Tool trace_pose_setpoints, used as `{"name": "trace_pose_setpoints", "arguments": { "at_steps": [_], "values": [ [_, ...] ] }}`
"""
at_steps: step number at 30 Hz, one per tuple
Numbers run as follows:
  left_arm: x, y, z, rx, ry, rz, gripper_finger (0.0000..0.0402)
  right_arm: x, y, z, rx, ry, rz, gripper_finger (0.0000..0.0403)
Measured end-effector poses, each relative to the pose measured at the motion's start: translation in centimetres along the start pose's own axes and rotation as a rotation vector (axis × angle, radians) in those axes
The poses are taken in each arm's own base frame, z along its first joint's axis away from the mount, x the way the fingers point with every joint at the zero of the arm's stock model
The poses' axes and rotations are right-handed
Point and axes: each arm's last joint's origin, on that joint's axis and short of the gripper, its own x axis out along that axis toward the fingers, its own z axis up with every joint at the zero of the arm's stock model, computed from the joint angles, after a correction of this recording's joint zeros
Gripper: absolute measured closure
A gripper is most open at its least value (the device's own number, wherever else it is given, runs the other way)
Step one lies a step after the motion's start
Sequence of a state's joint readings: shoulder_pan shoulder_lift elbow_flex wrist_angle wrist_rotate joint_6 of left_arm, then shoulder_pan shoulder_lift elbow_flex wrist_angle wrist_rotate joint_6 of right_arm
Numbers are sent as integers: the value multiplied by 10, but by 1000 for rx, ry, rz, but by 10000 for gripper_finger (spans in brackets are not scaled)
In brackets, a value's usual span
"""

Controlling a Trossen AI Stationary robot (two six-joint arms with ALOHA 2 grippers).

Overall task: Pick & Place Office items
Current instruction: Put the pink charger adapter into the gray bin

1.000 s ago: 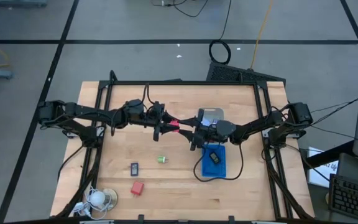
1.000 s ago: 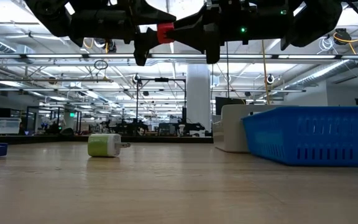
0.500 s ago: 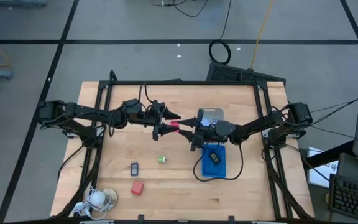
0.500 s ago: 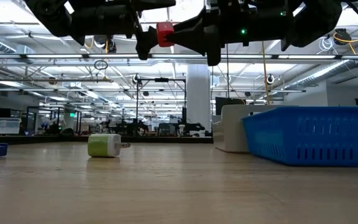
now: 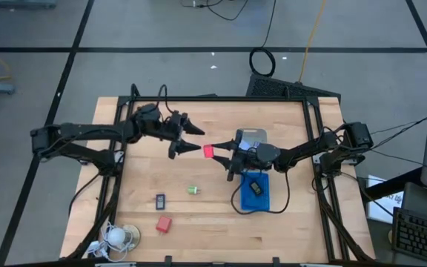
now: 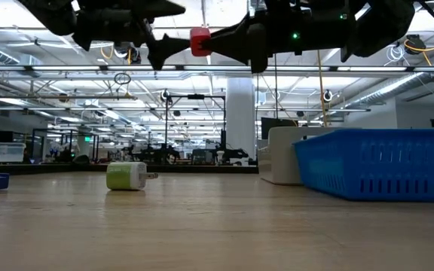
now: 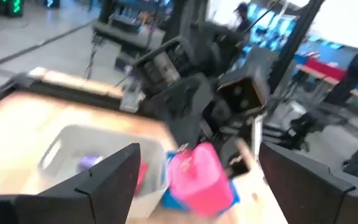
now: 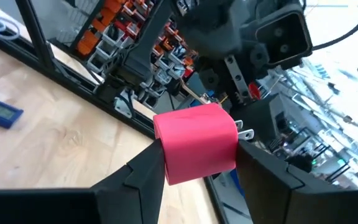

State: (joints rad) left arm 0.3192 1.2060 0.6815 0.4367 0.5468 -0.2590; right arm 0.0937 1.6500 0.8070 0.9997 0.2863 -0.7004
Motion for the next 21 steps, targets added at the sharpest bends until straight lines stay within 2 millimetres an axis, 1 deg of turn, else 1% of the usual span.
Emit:
{"name": "trace_pose_setpoints", "arguments": {
  "at_steps": [5, 8, 13, 17, 21],
  "values": [
    [-16, -1, 0, 55, 57, 102, 83, -3, -6, 6, 110, -13, -6, 238],
    [-24, -5, -3, 114, 48, 154, 88, -6, -10, 9, 172, 5, 17, 238],
    [-39, -12, -16, 217, 49, 154, 93, -13, -21, 16, 292, -2, 106, 238],
    [-55, -15, -23, 222, 19, 174, 88, -18, -31, 17, 356, 12, 124, 238],
    [-72, -19, -29, 234, -33, 192, 80, -26, -35, 14, 383, 24, 117, 238]
  ]
}}
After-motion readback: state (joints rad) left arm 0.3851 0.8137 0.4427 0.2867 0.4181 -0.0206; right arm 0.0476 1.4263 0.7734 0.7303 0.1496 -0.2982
